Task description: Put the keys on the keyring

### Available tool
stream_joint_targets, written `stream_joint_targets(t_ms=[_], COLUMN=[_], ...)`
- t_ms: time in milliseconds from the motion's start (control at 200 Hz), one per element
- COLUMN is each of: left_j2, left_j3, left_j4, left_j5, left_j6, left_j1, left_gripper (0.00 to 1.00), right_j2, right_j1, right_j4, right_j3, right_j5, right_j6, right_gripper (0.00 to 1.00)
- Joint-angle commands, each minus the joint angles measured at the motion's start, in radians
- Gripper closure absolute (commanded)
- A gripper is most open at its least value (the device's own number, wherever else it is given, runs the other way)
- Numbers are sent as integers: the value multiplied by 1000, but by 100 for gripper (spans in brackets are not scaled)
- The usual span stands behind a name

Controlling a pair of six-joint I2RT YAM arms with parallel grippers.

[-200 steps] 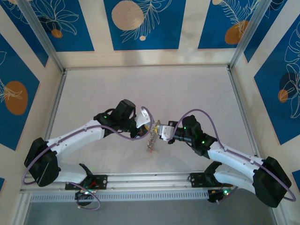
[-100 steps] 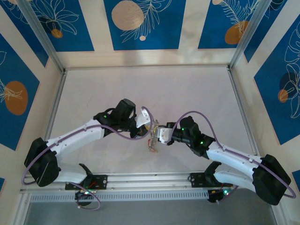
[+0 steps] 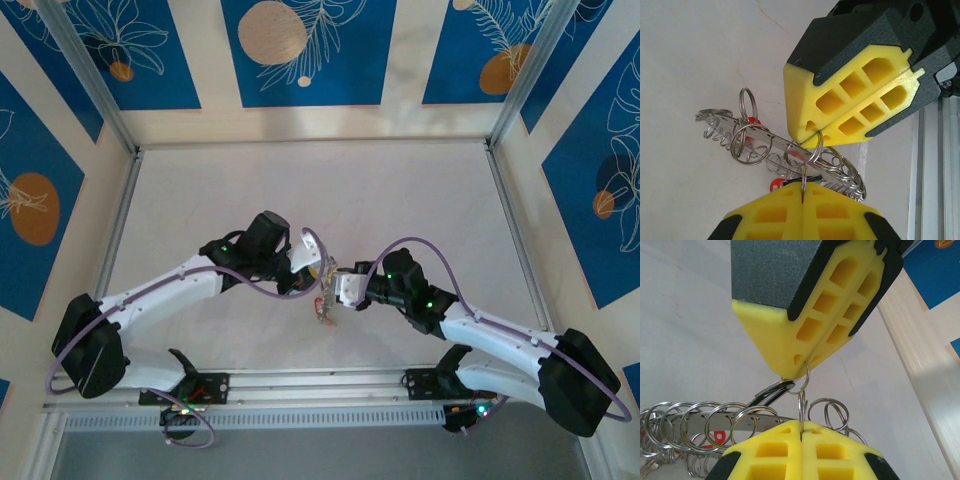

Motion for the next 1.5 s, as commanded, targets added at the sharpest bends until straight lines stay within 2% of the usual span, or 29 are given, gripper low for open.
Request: stream_joint_targets(t_ms=[0,155,590,925,1045,1215,1365,1495], left_j2=[16,16,19,-1,-6,-6,-9,-14], left_j3=[41,52,48,44,41,46,46,50], left_j4=[3,16,39,40,40,37,42,24], left_j5=[-11,22,10,-91,-142,-114,-136,-128], left_j6=[15,-7,-1,34,71,117,127,134], left_j1=[-9,-10,-20,-37,-52,-82,-99,-100], left_gripper=[100,100,100,100,100,100,100,87], right_j2=[7,28,79,84,75,86,85,84], right_j1=[18,23,54,81,77,69,53,43], right_j4=[47,53,77,42,112,227,327,400], right_j3=[27,42,79,106,77,32,-15,-47], right_j5=[-40,-19,10,34,-19,-46,-37,-22], right_j6=[2,28,132,253,285,326,335,347], right_gripper=[100,100,100,100,100,100,100,100])
